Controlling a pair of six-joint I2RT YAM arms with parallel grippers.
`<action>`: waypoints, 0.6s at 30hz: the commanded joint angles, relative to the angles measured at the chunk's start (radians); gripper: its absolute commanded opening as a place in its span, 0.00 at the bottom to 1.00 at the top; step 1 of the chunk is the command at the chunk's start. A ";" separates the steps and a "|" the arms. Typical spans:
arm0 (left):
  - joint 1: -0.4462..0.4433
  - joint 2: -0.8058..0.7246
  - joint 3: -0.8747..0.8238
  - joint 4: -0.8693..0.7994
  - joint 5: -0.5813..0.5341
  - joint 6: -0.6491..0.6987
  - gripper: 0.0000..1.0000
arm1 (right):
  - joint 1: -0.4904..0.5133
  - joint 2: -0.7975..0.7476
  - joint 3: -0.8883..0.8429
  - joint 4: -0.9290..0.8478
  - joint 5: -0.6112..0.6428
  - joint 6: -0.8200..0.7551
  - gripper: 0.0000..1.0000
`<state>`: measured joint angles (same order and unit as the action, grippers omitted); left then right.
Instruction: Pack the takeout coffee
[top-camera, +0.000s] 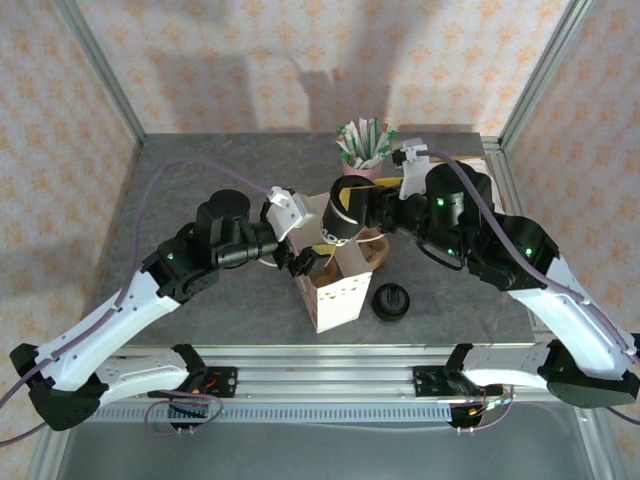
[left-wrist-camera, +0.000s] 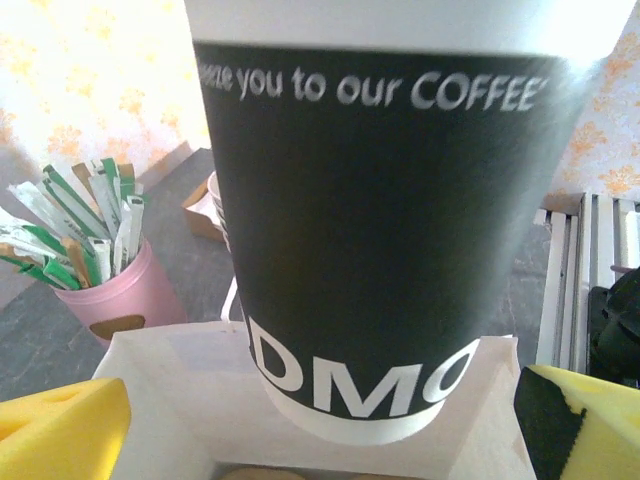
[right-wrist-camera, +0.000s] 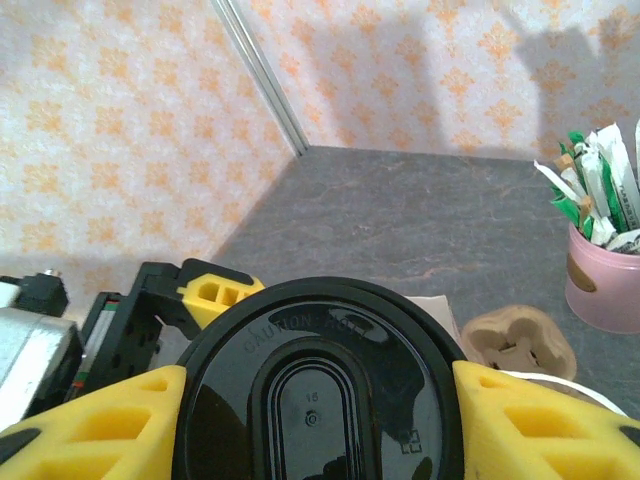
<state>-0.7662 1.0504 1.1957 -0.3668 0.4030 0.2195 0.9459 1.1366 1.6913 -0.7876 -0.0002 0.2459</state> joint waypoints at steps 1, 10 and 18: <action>-0.011 0.003 -0.009 0.062 -0.022 0.022 1.00 | -0.002 -0.026 -0.017 0.060 -0.025 0.024 0.54; -0.022 0.031 -0.011 0.106 0.002 0.009 1.00 | -0.002 -0.036 -0.037 0.101 -0.070 0.049 0.54; -0.033 0.053 -0.002 0.116 0.027 0.027 0.99 | -0.002 -0.055 -0.072 0.138 -0.097 0.068 0.54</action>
<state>-0.7921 1.1065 1.1931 -0.3008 0.4122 0.2199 0.9459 1.1084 1.6360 -0.7017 -0.0792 0.2958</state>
